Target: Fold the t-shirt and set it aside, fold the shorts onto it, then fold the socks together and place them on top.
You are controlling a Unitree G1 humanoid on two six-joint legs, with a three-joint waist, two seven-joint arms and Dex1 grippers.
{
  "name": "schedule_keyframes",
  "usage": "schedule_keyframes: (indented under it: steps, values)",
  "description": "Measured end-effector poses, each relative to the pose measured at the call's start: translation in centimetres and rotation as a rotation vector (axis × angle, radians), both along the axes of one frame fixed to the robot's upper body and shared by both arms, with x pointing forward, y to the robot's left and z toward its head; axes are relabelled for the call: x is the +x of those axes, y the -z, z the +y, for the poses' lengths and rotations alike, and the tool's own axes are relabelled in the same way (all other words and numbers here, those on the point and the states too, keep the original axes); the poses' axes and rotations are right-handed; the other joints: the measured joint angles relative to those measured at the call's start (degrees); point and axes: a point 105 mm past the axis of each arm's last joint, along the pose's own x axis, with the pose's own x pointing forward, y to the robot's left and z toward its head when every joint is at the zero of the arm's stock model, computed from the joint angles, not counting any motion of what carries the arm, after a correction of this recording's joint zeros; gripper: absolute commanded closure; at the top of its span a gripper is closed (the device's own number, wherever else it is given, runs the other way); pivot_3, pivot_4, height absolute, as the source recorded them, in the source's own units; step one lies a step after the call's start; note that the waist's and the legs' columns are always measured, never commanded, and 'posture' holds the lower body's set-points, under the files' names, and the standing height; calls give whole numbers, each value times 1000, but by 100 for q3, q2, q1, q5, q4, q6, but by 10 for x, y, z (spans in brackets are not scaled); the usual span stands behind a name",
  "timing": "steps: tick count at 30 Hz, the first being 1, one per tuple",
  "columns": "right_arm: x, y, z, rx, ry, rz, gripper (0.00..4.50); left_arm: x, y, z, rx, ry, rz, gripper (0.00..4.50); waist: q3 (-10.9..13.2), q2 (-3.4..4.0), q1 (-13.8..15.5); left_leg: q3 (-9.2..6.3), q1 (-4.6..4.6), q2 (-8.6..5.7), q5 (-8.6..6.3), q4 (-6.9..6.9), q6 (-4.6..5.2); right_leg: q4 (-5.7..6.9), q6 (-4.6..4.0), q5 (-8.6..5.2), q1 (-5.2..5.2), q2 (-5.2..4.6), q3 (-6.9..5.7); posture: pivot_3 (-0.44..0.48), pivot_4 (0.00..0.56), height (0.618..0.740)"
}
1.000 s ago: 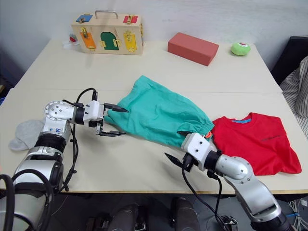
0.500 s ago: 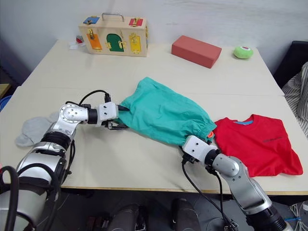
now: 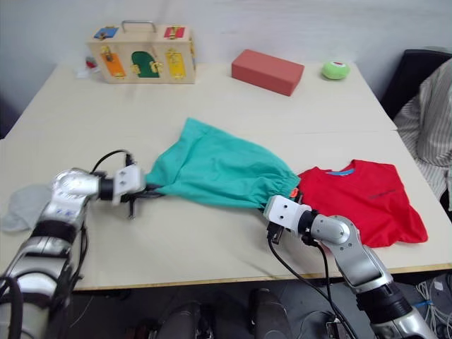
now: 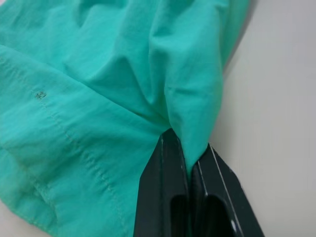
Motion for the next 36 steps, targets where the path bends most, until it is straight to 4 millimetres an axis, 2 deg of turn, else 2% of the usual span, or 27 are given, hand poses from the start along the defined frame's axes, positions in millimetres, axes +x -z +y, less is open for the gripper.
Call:
schedule_keyframes:
  steps: [5,11,14,19,23,27,29,32,33,36]
  values:
    - [-10,0,11,32,-181,9,4500,-67,10,10,-21,-102,75,4452,7,10,48,-4,11,4,-3,-8,-8,1,-10,-10,6,-2,8,0,150,740]
    - [-19,6,10,22,-297,41,4500,-114,19,4,-125,-315,88,4452,9,13,252,-14,42,0,-15,-8,-17,-34,-12,-11,39,-12,12,0,150,740]
    - [-22,14,0,3,-292,93,4500,-121,19,-3,-160,-359,75,4452,10,14,311,-19,47,-1,-30,-9,-37,-37,-16,-13,44,-14,9,0,150,740]
    - [-33,18,-9,60,-268,185,4500,-121,15,-7,-198,-366,65,4452,8,18,345,-18,61,3,-26,-34,-36,-37,-33,-22,44,-13,5,0,150,740]
    - [-43,21,-18,78,-231,258,3545,-119,16,-3,-205,-383,72,3530,7,20,364,-18,60,7,-24,-46,-39,-37,-45,-28,38,-10,-1,0,150,740]
    - [-46,17,-24,110,-191,259,2142,-123,23,2,-214,-382,145,2260,7,20,363,-17,60,8,-25,-46,-40,-37,-45,-28,37,-8,-1,0,150,740]
    - [-52,5,-31,204,-161,297,1455,-136,23,8,-215,-355,248,1629,7,20,367,-18,56,12,-27,-48,-43,-36,-50,-31,31,-7,-2,0,150,740]
    - [-65,-26,-51,381,-82,453,334,-173,22,31,-188,-347,514,634,9,22,350,-21,51,16,-29,-54,-42,-42,-57,-36,25,-6,-3,0,150,740]
    - [-67,-36,-52,422,-78,484,28,-179,19,34,-187,-338,562,629,10,25,348,-22,51,16,-29,-54,-42,-43,-58,-37,25,-6,-2,0,150,740]
    - [-74,-61,-41,542,-108,561,28,-180,-2,36,-269,-314,598,629,11,26,367,-37,53,17,-48,-55,-60,-42,-64,-40,29,-6,-8,0,150,740]
